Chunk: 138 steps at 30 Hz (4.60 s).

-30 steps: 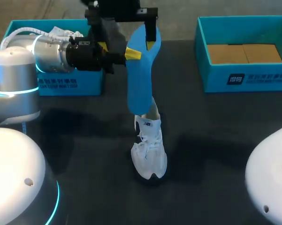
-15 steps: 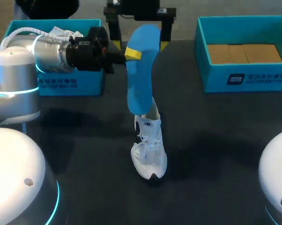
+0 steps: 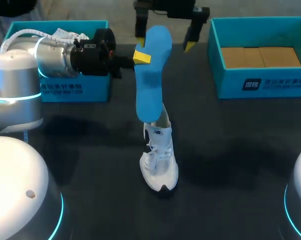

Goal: Take the shoe out of the shoebox, open the shoe tongue, remove and reinsert the insole, then place the shoe into the shoebox

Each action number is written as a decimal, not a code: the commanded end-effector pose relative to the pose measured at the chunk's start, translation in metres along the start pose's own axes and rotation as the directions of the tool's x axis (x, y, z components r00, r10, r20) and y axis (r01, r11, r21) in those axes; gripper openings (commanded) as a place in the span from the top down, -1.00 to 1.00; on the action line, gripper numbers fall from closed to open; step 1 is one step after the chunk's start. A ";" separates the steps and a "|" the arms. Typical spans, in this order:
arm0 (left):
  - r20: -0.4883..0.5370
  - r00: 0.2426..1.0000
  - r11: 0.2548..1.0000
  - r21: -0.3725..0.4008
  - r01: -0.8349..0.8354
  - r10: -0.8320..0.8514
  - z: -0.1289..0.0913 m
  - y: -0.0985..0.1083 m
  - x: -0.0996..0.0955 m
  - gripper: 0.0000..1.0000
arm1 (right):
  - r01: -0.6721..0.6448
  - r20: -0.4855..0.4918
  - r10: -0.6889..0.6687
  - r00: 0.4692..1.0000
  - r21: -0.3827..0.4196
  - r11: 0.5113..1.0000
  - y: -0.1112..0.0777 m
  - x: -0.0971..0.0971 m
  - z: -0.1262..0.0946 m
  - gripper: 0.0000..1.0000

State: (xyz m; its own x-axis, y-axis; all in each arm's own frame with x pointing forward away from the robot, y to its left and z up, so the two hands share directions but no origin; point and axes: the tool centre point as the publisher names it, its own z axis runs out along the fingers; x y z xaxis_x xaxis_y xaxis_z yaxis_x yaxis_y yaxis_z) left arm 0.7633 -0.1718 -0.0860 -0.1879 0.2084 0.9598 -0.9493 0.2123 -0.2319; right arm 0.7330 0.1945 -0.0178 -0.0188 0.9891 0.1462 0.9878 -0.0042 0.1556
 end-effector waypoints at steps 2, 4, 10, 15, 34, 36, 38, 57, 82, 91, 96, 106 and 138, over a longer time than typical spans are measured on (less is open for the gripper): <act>0.001 1.000 1.000 -0.001 0.000 0.000 0.000 0.000 0.000 1.00 | 0.004 -0.323 -0.003 0.946 0.002 1.000 0.003 -0.017 0.001 -1.00; 0.001 1.000 1.000 -0.001 0.000 0.000 0.000 0.000 0.000 1.00 | 0.013 -0.363 -0.011 0.932 0.004 1.000 0.004 -0.021 0.001 -1.00; 0.001 1.000 1.000 -0.001 0.000 0.000 0.000 0.000 0.000 1.00 | 0.012 -0.463 -0.010 0.886 0.001 1.000 0.008 -0.035 0.002 -1.00; 0.001 1.000 1.000 -0.001 0.000 0.000 0.000 0.000 0.000 1.00 | 0.014 -0.531 -0.012 0.848 -0.001 1.000 0.011 -0.046 0.006 -1.00; 0.001 1.000 1.000 -0.001 0.000 0.000 0.000 0.000 0.000 1.00 | 0.046 -0.798 -0.041 0.601 -0.017 0.999 0.012 -0.088 0.031 -1.00; 0.001 1.000 1.000 -0.001 0.000 0.000 0.000 0.000 0.000 1.00 | 0.048 -0.820 -0.048 0.571 -0.026 0.999 0.011 -0.090 0.034 -1.00; 0.001 1.000 1.000 -0.001 0.000 0.000 0.000 0.000 0.000 1.00 | 0.039 -0.834 -0.044 0.550 -0.027 0.999 0.010 -0.093 0.038 -1.00; 0.001 1.000 1.000 -0.001 0.000 0.000 0.000 0.000 0.000 1.00 | -0.010 -0.906 -0.015 0.423 -0.021 1.000 0.010 -0.106 0.063 -1.00; 0.001 1.000 1.000 -0.001 0.000 0.000 0.000 0.000 0.000 1.00 | -0.001 -0.894 -0.005 0.448 -0.006 1.000 0.017 -0.105 0.074 -1.00; 0.001 1.000 1.000 -0.001 0.000 0.000 0.000 0.000 0.000 1.00 | -0.001 -0.894 -0.005 0.448 -0.006 1.000 0.017 -0.105 0.074 -1.00; -0.036 0.984 0.985 -0.012 -0.174 0.173 -0.003 0.006 0.006 1.00 | -0.001 -0.894 -0.005 0.448 -0.006 1.000 0.017 -0.105 0.074 -1.00; 0.109 0.773 0.780 -0.057 -0.623 0.625 -0.019 -0.001 0.010 1.00 | -0.001 -0.894 -0.005 0.448 -0.006 1.000 0.017 -0.105 0.074 -1.00; 0.046 -0.225 -0.221 -0.066 -0.973 0.973 -0.030 -0.022 -0.005 1.00 | -0.001 -0.894 -0.005 0.448 -0.006 1.000 0.017 -0.105 0.074 -1.00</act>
State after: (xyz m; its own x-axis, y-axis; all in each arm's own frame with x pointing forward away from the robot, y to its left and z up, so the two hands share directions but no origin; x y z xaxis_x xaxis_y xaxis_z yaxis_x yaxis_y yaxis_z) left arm 0.7814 -0.1468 -0.0847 -0.9905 0.1351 0.0258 -0.0311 -0.0375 -0.9988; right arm 0.7611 0.0996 -0.1021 -0.1524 0.3094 0.9386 0.9867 -0.0069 0.1625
